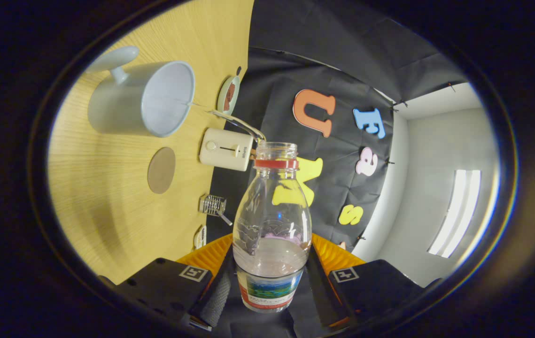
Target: Take the bottle from table, then pour the juice into the cup, finally place the bottle on the coaster
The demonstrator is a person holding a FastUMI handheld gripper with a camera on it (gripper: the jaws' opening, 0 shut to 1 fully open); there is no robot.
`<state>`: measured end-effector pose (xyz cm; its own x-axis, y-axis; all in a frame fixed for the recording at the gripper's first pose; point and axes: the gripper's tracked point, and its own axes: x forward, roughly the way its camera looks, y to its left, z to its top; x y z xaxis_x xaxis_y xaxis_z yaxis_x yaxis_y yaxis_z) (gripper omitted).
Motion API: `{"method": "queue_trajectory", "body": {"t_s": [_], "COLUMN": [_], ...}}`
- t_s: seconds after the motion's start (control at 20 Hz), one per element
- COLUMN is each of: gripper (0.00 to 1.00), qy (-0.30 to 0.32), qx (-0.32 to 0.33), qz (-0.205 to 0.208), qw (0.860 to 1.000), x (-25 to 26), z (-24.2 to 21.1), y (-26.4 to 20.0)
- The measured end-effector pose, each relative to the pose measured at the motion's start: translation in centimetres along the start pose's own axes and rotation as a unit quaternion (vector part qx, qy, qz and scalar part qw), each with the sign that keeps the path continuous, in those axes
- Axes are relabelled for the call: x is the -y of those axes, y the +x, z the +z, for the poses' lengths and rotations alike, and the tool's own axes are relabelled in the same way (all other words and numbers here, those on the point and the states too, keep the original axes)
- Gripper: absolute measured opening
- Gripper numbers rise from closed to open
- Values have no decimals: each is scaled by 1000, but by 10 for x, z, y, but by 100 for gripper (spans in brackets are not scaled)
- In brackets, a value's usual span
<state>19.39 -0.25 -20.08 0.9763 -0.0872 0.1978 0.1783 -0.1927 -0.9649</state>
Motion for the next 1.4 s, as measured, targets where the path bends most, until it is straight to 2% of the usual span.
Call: {"method": "queue_trajectory", "body": {"t_s": [1.4], "gripper": [81], "qy": [-61], "qx": [9], "qz": [-5], "qw": [998], "x": [11], "z": [3], "y": [-6]}}
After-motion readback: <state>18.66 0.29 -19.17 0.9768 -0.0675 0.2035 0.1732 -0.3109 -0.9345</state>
